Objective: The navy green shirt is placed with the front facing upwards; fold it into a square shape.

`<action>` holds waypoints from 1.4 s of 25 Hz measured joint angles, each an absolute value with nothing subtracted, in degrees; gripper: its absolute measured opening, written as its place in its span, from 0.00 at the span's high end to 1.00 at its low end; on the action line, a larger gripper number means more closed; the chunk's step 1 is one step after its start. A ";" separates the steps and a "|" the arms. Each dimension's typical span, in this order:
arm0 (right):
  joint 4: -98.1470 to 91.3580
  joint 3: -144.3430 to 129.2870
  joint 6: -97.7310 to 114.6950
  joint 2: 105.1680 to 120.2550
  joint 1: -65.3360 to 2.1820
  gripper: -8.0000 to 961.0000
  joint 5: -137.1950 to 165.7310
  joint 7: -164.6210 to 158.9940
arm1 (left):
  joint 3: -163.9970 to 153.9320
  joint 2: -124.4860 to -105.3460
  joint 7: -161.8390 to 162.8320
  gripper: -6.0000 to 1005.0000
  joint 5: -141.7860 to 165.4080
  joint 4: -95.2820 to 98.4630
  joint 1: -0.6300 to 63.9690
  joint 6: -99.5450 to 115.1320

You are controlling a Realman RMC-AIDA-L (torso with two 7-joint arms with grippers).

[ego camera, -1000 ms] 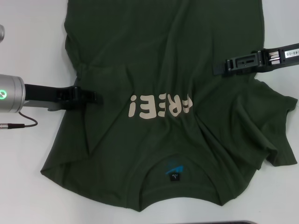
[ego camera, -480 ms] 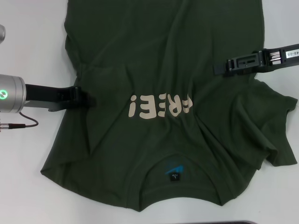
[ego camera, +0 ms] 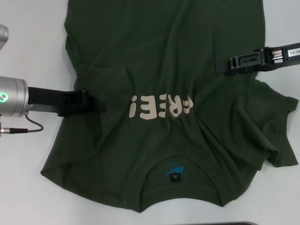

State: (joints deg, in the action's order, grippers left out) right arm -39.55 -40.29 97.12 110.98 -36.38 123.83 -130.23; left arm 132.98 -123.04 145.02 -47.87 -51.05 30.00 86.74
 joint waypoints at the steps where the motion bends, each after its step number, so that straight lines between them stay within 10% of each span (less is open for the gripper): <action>1: -39.55 -40.23 97.12 110.98 -36.38 0.23 123.83 -130.23 | 132.98 -123.17 144.96 0.99 -48.86 -51.15 29.83 87.85; 20: -39.46 -40.16 96.97 111.07 -36.42 0.23 123.84 -130.16 | 132.53 -123.87 139.49 0.98 -55.08 -42.97 30.71 90.88; 35: -39.29 -36.98 95.59 111.09 -36.17 0.23 122.18 -122.20 | 143.70 -121.98 128.84 0.40 -59.43 -45.97 29.75 102.16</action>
State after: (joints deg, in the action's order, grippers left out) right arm -39.29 -36.99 95.59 111.09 -36.17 122.18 -122.20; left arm 143.70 -121.98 128.84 -59.43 -45.97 29.75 102.16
